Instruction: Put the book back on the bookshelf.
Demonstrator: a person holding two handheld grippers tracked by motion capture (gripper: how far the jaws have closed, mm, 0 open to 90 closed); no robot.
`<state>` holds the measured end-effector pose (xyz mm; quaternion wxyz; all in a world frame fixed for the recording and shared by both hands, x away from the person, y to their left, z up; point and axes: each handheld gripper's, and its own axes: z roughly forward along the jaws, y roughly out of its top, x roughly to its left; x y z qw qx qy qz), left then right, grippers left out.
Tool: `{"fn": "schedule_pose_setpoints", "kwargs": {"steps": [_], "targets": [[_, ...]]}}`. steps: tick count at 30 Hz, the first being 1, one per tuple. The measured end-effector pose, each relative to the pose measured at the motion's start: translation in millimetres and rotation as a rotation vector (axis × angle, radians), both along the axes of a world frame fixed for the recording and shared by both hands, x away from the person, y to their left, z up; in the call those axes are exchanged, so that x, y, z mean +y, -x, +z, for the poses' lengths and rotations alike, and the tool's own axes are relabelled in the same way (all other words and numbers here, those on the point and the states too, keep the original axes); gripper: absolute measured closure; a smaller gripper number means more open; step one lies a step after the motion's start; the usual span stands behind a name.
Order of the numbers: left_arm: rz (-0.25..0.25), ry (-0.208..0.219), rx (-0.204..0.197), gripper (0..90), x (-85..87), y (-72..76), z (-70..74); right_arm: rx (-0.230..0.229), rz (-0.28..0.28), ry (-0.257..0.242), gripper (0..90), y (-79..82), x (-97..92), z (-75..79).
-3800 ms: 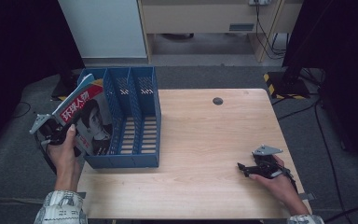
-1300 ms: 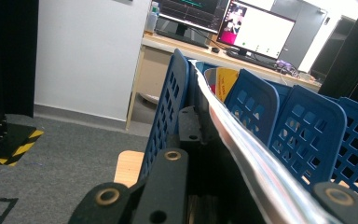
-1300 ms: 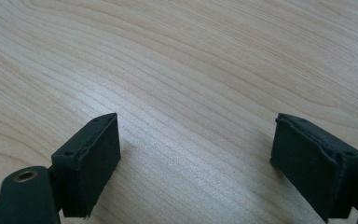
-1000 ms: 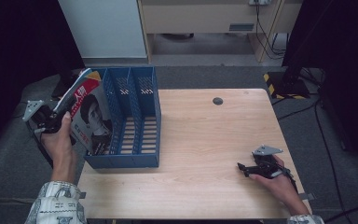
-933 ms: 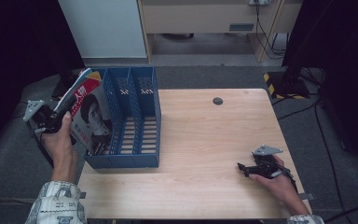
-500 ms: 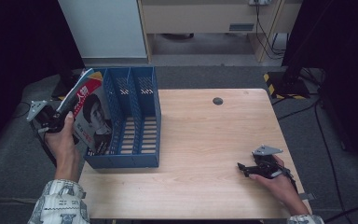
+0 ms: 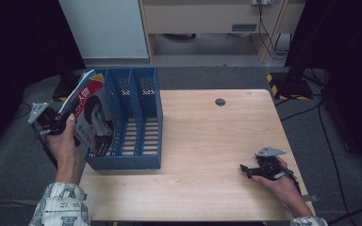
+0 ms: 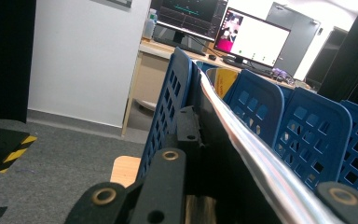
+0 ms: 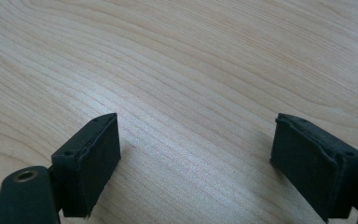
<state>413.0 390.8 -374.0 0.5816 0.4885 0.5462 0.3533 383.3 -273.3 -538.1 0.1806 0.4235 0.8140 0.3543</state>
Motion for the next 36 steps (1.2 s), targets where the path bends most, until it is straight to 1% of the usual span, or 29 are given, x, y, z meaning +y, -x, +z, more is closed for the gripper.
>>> {"fn": "schedule_pose_setpoints", "kwargs": {"steps": [3,6,8,9,10,11,14,15,16,17,20,26,27,28,29,32,36], "targets": [[-0.003,0.000,0.004,83.5,0.3,-0.3,0.5,0.000,0.000,0.000,15.6,0.0,0.0,0.0],[-0.003,-0.005,0.001,78.9,0.0,-0.2,1.7,0.000,0.000,0.000,15.7,0.0,0.0,0.0],[-0.007,-0.027,-0.001,75.1,-0.7,0.6,4.4,0.000,0.000,0.000,15.7,0.0,0.0,0.0],[-0.006,-0.048,-0.005,72.0,-1.5,1.5,6.0,0.000,0.000,0.000,15.7,0.0,0.0,0.0],[-0.006,-0.048,-0.005,68.4,-1.5,1.5,6.0,0.000,0.000,0.000,15.7,0.0,0.0,0.0],[-0.007,-0.072,-0.010,64.0,-2.3,2.7,7.9,0.000,0.000,0.000,15.6,0.0,0.0,0.0],[-0.008,-0.106,-0.010,54.3,-2.6,4.1,11.4,0.000,0.000,0.000,15.7,0.0,0.0,0.0],[-0.005,-0.121,-0.017,51.8,-2.3,4.9,13.1,0.000,0.000,0.000,15.7,0.0,0.0,0.0],[-0.005,-0.121,-0.017,48.3,-2.3,4.9,13.1,0.001,0.000,0.000,15.6,0.1,0.1,0.0],[-0.004,-0.130,-0.020,45.4,-1.8,6.0,15.7,0.000,0.000,0.000,15.7,0.0,0.0,0.0],[-0.012,-0.133,-0.022,39.4,-0.4,8.1,20.4,0.000,0.000,0.000,15.6,0.0,0.0,0.0],[-0.036,-0.158,-0.022,33.9,-1.7,13.0,31.3,0.000,0.000,0.000,15.6,0.0,0.0,0.0],[-0.041,-0.169,-0.028,33.3,-2.6,13.7,34.5,0.000,0.000,0.000,15.6,0.0,0.0,0.0],[-0.041,-0.169,-0.028,32.7,-2.6,13.7,34.5,0.000,0.000,0.000,15.6,0.0,0.0,0.0],[-0.046,-0.173,-0.026,32.0,-4.8,16.1,39.5,0.000,0.000,0.000,15.6,-0.1,0.0,0.0],[-0.054,-0.181,-0.032,30.6,-8.0,19.4,47.8,0.000,0.000,0.000,15.6,-0.1,0.0,0.0],[-0.064,-0.221,-0.042,30.0,-14.2,25.1,59.6,0.000,0.000,0.000,15.6,0.0,0.0,0.0]]}}
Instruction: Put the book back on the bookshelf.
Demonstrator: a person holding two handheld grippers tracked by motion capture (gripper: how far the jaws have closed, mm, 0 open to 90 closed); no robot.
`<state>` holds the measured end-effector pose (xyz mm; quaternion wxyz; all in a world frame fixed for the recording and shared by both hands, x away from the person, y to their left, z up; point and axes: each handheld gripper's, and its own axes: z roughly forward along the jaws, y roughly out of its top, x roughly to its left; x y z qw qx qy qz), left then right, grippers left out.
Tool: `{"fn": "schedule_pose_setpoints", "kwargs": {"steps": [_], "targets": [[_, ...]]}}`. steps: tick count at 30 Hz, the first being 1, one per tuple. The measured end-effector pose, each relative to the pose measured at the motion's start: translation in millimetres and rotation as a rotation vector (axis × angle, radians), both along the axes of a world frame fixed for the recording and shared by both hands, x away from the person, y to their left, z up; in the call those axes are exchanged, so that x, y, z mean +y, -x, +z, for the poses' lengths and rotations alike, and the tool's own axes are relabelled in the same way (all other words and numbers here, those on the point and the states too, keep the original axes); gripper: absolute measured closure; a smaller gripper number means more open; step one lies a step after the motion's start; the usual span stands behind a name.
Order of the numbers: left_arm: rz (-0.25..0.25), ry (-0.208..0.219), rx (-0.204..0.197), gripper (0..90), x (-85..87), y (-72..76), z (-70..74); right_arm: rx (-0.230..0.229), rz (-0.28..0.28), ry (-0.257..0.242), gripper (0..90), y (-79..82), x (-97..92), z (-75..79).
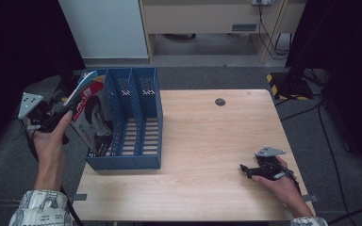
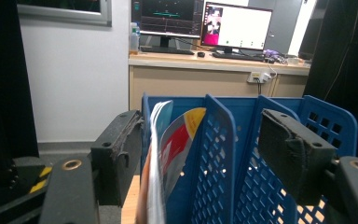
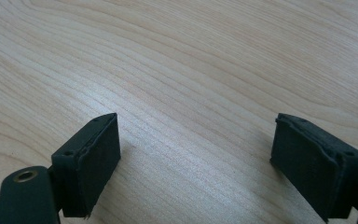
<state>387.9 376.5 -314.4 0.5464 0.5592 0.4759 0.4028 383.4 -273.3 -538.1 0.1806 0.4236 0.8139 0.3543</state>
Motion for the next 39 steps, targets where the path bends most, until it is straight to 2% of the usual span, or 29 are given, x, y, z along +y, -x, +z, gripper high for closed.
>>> {"fn": "schedule_pose_setpoints", "kwargs": {"steps": [4,11,25,33,39], "targets": [[-0.041,-0.008,-0.003,28.6,-6.7,2.6,8.1,0.000,0.000,0.000,15.6,0.0,0.0,0.0],[-0.123,-0.031,0.056,25.8,-22.0,-4.5,4.3,-0.002,-0.002,-0.001,15.6,-0.1,0.2,-0.1],[-0.203,-0.064,0.118,22.0,-58.2,-19.7,-9.0,-0.001,-0.001,0.000,15.6,0.0,0.1,-0.1],[-0.236,-0.056,0.157,17.3,-71.6,-25.7,-23.3,-0.002,-0.002,-0.001,15.6,0.0,0.1,-0.2],[-0.242,-0.053,0.178,11.0,-79.0,-28.4,-30.1,0.000,-0.001,0.000,15.6,0.0,0.0,0.0]]}}
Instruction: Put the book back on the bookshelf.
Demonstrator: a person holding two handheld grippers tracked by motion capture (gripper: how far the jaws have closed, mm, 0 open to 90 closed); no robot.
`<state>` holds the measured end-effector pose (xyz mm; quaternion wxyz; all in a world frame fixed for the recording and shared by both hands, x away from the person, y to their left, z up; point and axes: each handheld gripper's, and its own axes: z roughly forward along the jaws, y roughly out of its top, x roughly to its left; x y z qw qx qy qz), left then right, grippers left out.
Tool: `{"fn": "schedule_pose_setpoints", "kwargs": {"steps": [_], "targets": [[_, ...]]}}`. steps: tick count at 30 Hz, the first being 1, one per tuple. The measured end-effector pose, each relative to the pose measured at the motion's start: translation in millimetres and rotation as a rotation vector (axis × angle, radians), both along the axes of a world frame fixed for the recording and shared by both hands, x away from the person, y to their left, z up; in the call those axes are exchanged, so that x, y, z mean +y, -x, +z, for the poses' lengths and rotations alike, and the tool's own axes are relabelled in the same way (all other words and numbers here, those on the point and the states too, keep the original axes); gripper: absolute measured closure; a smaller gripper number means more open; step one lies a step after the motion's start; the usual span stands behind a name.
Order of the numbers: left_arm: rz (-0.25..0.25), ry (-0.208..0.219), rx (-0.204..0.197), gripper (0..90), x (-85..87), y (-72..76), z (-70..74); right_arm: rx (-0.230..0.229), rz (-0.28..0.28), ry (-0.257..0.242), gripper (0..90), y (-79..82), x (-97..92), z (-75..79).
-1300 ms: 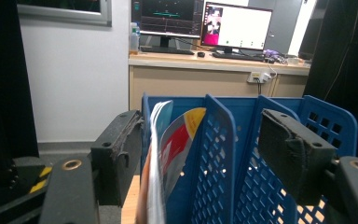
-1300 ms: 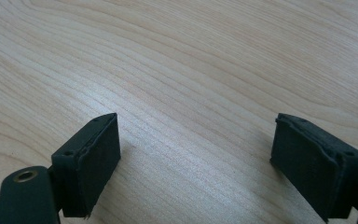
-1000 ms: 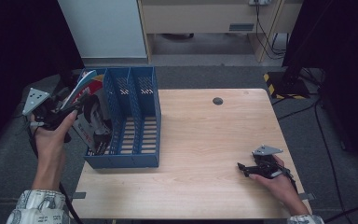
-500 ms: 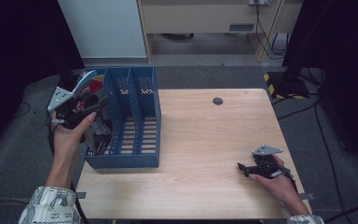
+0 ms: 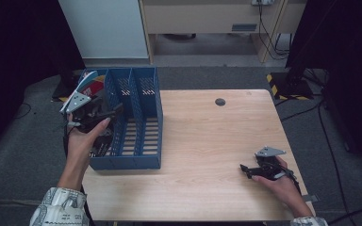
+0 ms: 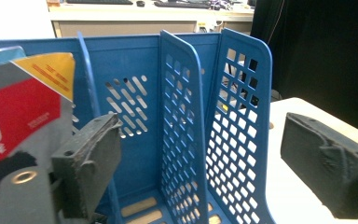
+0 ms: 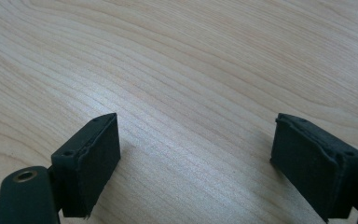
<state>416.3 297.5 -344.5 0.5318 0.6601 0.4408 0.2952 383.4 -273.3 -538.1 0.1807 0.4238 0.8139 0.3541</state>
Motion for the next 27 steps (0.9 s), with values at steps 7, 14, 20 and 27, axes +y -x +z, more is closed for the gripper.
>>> {"fn": "schedule_pose_setpoints", "kwargs": {"steps": [7,14,20,27], "targets": [[-0.023,-0.007,0.023,6.2,-11.2,-2.5,-9.1,0.000,0.000,0.000,15.5,0.1,0.1,0.0],[-0.055,-0.018,0.045,4.2,-26.8,-5.1,-18.0,0.001,-0.003,0.000,15.5,0.3,0.1,0.0],[-0.078,-0.020,0.063,2.9,-39.8,-5.8,-26.3,0.002,-0.003,0.000,15.1,0.3,0.0,0.1],[-0.114,-0.030,0.080,2.7,-55.2,-4.7,-35.2,0.013,-0.012,0.007,8.2,-0.1,1.3,-0.5]]}}
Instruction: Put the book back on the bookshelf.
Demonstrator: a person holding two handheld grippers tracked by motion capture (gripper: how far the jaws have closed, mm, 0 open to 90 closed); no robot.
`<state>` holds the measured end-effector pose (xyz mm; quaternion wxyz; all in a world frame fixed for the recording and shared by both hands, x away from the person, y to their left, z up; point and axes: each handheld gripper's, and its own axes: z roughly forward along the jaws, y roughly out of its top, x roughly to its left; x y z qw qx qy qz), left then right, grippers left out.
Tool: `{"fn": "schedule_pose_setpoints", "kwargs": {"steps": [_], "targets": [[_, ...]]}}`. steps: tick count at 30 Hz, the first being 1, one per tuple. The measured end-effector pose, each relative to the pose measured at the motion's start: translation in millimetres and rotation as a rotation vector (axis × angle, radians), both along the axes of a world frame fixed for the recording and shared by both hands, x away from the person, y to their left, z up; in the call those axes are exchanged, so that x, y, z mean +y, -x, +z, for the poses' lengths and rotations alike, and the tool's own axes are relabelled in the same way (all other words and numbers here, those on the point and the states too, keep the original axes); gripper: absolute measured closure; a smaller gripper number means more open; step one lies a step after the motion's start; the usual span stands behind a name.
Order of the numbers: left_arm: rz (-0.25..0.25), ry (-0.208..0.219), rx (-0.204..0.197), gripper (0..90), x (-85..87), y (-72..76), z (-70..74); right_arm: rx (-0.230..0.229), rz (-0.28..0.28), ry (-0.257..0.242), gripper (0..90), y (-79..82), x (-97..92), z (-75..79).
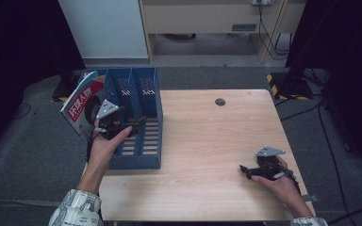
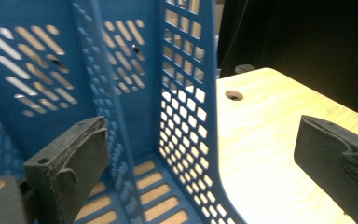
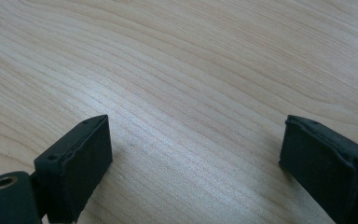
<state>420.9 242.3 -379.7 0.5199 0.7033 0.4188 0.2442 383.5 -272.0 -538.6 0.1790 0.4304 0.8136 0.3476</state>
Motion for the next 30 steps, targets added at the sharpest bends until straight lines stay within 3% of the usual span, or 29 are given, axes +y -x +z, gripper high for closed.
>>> {"fn": "schedule_pose_setpoints", "kwargs": {"steps": [7,25,30], "targets": [[-0.020,-0.012,0.018,2.7,-15.6,-0.5,-5.3,0.009,-0.015,0.007,3.8,-1.7,-0.7,-0.6],[-0.084,-0.035,0.032,3.5,-60.6,-2.3,-11.2,0.009,-0.025,0.008,3.9,-1.7,-6.0,-0.6],[-0.076,-0.047,0.063,4.8,-78.4,-0.4,-15.4,0.009,-0.026,0.007,3.9,-1.0,-7.9,-0.6]]}}
